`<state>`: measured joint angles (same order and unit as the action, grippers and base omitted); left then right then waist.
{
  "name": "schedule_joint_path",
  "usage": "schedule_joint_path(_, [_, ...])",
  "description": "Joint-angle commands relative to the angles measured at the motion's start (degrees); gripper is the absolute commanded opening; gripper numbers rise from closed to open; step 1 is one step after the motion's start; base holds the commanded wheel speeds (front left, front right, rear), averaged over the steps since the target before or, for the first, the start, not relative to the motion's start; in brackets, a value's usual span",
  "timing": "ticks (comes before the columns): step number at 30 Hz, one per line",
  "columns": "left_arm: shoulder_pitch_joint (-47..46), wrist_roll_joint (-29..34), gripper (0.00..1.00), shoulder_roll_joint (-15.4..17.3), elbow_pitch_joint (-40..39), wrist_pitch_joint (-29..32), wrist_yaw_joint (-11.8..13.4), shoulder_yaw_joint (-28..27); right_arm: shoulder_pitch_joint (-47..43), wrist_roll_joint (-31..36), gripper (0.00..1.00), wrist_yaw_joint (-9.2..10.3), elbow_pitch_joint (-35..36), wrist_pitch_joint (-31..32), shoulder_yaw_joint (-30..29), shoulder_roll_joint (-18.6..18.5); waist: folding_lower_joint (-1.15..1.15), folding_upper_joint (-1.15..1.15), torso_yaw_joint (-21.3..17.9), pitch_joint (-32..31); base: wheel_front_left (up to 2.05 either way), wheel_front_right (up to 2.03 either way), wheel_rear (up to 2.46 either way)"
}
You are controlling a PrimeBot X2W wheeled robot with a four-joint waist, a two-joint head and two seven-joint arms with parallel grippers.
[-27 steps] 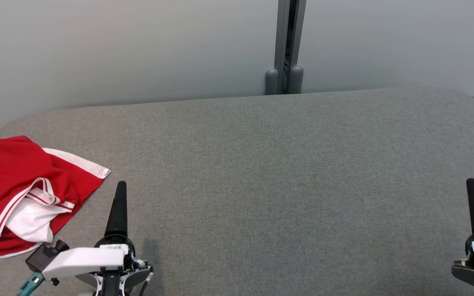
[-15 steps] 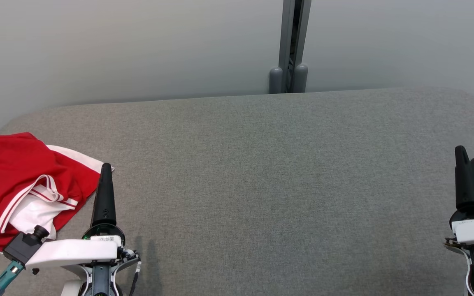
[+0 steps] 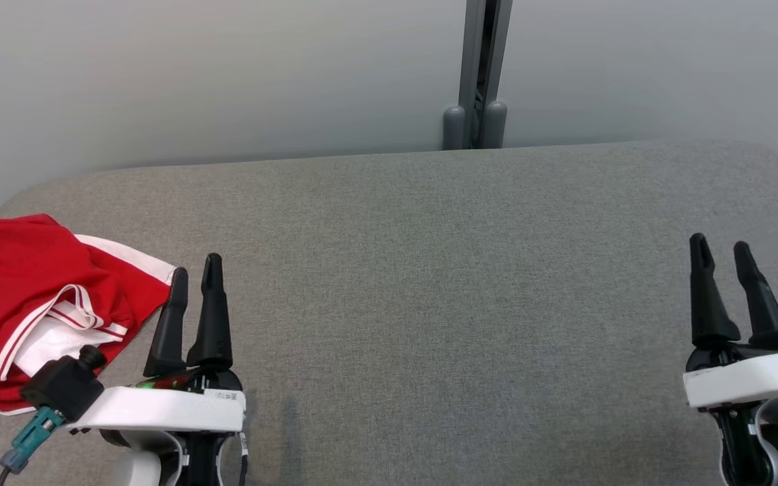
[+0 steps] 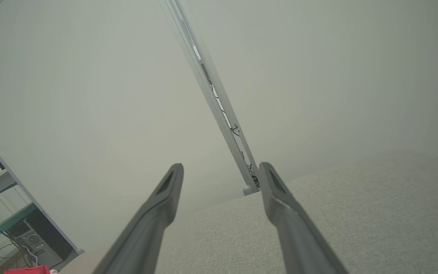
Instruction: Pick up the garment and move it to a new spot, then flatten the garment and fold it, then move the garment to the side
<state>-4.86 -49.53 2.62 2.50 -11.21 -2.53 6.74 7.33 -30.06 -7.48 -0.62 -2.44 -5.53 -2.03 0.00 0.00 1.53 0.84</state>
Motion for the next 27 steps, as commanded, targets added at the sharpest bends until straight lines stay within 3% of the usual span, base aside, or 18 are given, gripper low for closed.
schedule_joint_path(1, [-0.11, 3.18, 1.0, 0.21, -1.17, -0.42, 0.46, 0.24, 0.11, 2.1, 1.0, -0.02, 0.3, -0.85, 0.87, -0.57, 0.0, 0.0, -0.06, 0.05, 0.0, 0.0, 0.0])
schedule_joint_path(11, [0.98, 18.43, 1.0, 0.24, 1.06, -1.14, 3.38, 3.25, 0.44, 9.04, 1.0, -0.02, -1.78, -3.46, 4.05, -0.71, 0.0, 0.0, -0.81, 0.36, 0.0, 0.0, 0.0])
schedule_joint_path(27, [2.4, 28.75, 1.0, 0.29, 5.03, -2.15, 5.66, 4.2, -0.45, 14.04, 1.0, -0.01, -6.02, -6.83, 5.78, -0.83, 0.0, 0.0, -0.88, 0.46, 0.0, 0.0, 0.0])
